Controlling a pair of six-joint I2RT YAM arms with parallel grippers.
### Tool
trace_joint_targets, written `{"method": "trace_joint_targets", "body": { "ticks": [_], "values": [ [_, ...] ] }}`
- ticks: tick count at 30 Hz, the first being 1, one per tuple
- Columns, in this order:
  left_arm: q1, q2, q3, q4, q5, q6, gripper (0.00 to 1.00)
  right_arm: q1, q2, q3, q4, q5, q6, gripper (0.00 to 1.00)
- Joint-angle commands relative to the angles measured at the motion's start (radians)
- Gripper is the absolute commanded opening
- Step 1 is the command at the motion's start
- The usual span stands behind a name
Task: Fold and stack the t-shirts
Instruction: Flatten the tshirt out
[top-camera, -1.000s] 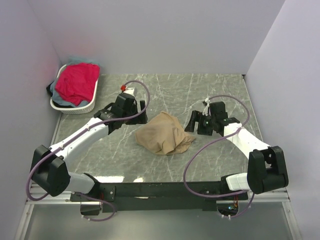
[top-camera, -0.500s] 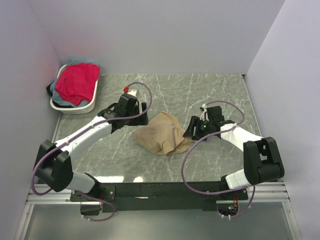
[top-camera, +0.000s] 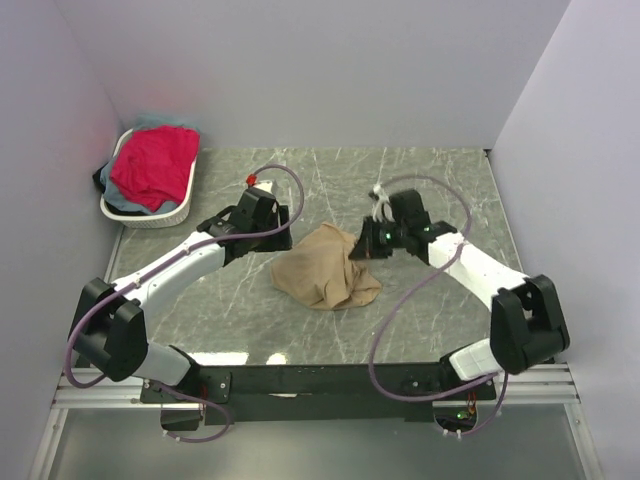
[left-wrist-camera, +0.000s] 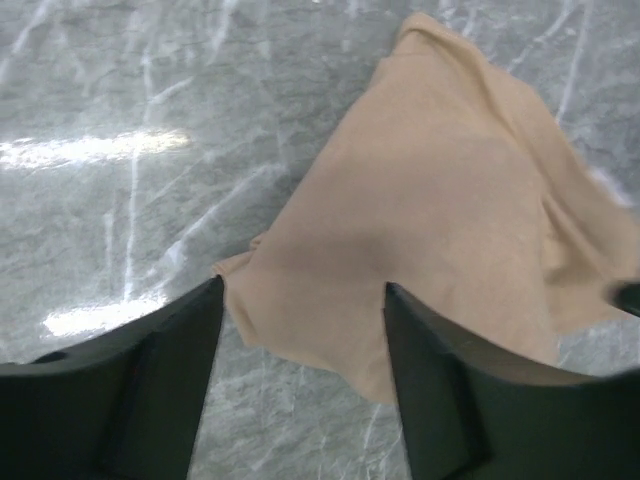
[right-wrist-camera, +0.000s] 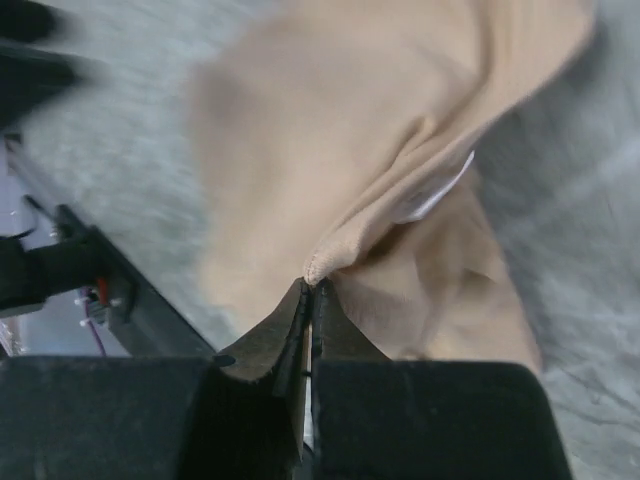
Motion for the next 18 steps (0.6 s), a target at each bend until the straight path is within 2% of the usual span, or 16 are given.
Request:
{"method": "trace_joint_targets", "body": {
  "ticks": [1, 3, 6, 16, 18],
  "values": [
    [0.006, -0.016, 0.063, -0.039, -0.094, -0.035, 0.65, 0.037, -0.159, 0.252, -0.020, 0.062, -0.030, 0.00],
    [0.028, -0.025, 0.077, -0.057, -0.108, -0.043, 0.61, 0.034, -0.182, 0.376, -0.071, 0.141, -0.039, 0.00],
    [0.067, -0.055, 0.077, -0.054, -0.099, -0.052, 0.59, 0.034, -0.195, 0.517, -0.127, 0.253, -0.067, 0.00],
    [0.111, -0.106, 0.066, -0.047, -0.073, -0.037, 0.57, 0.029, -0.282, 0.739, -0.200, 0.670, -0.148, 0.00],
    [0.114, -0.100, 0.066, -0.047, -0.067, -0.037, 0.55, 0.029, -0.314, 0.780, -0.201, 0.717, -0.154, 0.00]
  ]
}}
